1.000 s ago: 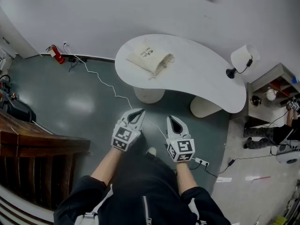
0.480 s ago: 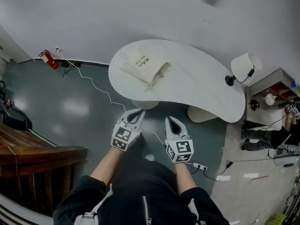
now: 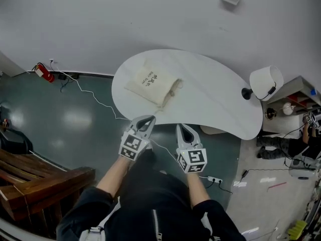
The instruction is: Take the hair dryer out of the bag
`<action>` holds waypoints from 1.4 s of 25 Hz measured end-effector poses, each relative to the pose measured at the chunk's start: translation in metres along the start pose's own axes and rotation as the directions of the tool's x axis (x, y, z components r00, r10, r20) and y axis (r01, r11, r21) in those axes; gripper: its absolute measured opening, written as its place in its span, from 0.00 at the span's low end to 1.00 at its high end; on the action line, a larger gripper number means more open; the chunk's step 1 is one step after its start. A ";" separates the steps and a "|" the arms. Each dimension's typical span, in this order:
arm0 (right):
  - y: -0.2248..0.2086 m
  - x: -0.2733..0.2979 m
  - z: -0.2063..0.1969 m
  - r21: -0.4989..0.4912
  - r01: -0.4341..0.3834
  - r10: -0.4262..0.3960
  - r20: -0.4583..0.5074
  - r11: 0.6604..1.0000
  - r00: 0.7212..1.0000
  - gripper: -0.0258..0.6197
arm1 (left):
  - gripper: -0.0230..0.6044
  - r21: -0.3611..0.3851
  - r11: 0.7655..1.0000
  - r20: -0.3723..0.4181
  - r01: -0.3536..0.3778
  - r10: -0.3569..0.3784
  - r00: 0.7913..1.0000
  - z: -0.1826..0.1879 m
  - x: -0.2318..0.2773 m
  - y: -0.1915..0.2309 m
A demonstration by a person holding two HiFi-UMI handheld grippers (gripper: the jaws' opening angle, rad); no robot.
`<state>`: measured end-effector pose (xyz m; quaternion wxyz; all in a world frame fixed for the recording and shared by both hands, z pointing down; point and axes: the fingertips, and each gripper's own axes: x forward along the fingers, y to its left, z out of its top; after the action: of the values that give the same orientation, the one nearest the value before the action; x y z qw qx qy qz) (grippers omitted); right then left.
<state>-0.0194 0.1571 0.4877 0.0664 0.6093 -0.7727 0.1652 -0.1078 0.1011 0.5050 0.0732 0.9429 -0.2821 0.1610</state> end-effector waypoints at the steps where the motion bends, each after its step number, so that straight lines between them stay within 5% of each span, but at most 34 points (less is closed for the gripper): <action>1: 0.000 0.008 0.003 0.001 0.002 -0.002 -0.002 1.000 1.000 0.05 | 0.06 0.000 1.000 -0.002 0.003 -0.003 1.000 0.001 0.003 0.008; 10: 0.000 0.073 0.012 0.011 0.029 -0.029 -0.026 1.000 0.999 0.05 | 0.06 -0.030 0.999 -0.024 0.034 -0.035 0.999 -0.004 0.024 0.068; 22: -0.029 0.095 0.009 0.026 0.072 -0.070 -0.071 0.997 0.995 0.05 | 0.06 -0.041 0.996 -0.053 0.076 -0.078 0.996 -0.008 0.061 0.087; 35: -0.085 0.168 0.022 -0.037 -0.094 0.090 -0.109 0.995 0.990 0.05 | 0.06 -0.050 0.997 -0.084 -0.054 0.049 0.995 0.001 0.126 0.118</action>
<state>0.0225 -0.0222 0.5330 0.1126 0.5619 -0.7985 0.1843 -0.0738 -0.0608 0.5526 0.1051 0.9257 -0.3071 0.1943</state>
